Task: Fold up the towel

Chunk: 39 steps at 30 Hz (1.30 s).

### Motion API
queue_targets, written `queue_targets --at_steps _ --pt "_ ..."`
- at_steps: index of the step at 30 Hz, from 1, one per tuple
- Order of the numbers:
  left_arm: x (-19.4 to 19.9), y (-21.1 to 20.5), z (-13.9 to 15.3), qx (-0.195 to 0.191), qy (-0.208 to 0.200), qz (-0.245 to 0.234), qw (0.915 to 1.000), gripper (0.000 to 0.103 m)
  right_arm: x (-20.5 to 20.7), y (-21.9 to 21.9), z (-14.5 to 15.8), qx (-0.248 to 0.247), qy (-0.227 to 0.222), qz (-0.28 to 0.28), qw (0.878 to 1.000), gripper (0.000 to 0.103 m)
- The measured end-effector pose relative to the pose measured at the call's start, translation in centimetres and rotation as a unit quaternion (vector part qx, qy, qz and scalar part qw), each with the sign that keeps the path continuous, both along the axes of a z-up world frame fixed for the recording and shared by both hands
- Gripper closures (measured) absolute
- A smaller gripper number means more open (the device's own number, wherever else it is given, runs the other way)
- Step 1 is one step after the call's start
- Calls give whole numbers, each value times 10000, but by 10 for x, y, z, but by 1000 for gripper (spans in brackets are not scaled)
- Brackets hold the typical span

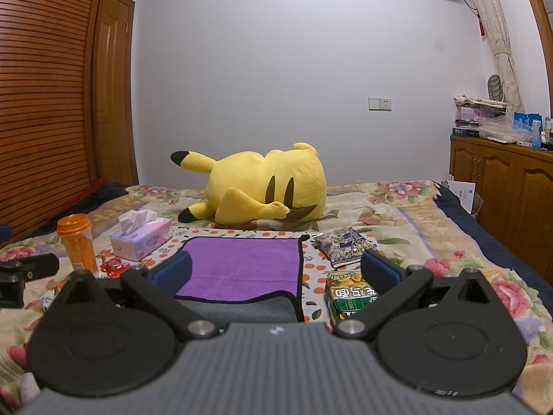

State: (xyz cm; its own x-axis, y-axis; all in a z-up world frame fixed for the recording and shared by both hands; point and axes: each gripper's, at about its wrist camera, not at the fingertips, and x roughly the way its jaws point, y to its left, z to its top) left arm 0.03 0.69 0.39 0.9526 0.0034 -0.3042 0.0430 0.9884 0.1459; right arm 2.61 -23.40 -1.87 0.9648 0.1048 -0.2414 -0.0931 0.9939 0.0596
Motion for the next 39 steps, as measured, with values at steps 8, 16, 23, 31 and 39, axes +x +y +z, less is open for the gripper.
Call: queue_targets --at_steps 8,16,23,31,39 --pt "1 -4 -2 23 49 1 10000 0 0 0 1 -3 13 5 10000 0" --pt "6 -6 -11 126 278 20 9995 0 6 4 0 -58 148 7 9999 0" --pt "9 -8 -14 219 438 4 9988 0 8 4 -2 -40 144 35 9999 0" --pt "19 -10 -16 235 657 3 9976 0 14 6 -4 -85 196 86 9997 0" --pt "34 -10 -18 245 768 -7 9967 0 23 12 -7 -193 264 143 9994 0"
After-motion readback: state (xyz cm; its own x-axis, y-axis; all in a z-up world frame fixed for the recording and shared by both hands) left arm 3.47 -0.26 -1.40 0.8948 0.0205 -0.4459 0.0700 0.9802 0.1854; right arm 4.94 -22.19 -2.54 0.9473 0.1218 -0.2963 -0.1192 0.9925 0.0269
